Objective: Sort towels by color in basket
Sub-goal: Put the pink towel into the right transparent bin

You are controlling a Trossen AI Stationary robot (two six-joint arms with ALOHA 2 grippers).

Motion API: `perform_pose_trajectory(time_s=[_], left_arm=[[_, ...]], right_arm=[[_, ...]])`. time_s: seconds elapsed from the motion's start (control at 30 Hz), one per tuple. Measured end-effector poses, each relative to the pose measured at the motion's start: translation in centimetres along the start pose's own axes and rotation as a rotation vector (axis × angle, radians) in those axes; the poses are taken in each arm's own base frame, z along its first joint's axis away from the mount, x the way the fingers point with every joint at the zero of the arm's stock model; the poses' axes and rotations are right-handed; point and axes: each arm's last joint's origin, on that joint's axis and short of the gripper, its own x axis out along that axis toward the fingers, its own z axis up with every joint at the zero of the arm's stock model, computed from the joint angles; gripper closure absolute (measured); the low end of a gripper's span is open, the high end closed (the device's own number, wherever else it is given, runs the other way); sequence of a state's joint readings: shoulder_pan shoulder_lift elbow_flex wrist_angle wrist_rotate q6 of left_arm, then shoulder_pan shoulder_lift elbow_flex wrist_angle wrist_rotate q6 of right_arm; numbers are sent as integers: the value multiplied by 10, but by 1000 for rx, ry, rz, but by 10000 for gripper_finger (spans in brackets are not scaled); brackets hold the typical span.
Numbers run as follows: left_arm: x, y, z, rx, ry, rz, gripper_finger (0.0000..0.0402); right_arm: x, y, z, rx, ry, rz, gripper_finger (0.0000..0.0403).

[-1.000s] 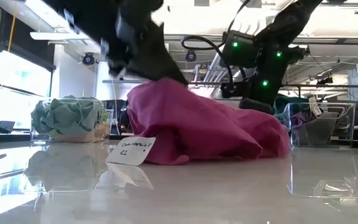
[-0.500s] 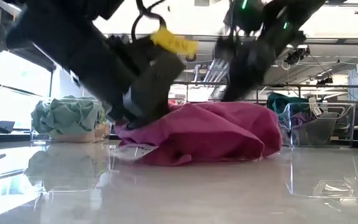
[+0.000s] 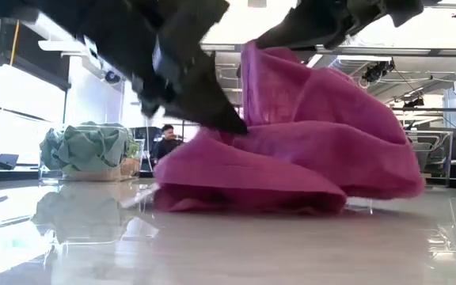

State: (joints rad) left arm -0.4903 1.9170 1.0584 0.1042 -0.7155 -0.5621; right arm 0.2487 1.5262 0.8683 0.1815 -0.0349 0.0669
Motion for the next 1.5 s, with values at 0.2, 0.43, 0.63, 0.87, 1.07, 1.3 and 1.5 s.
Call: perform_pose_trajectory(time_s=[0.2,0.43,0.63,0.87,1.07,1.3,1.5], left_arm=[[-43,-8,29,-33,-80,-112,399],[-77,-14,41,60,-165,-114,399],[-66,-7,31,33,-92,-51,399],[-55,-2,10,-35,5,33,399],[-36,-9,-10,-52,22,49,399],[-16,-7,-31,-73,82,94,399],[-12,0,-44,-90,175,144,399]], right_arm=[[27,0,-13,41,-33,-76,402],[54,-1,-30,82,-56,-69,403],[76,-6,-50,110,-62,-80,394],[73,-5,-51,97,-29,-71,301],[62,-3,-38,61,-40,-30,233],[37,7,-21,38,-17,-15,223],[0,49,-19,-197,128,99,222]])
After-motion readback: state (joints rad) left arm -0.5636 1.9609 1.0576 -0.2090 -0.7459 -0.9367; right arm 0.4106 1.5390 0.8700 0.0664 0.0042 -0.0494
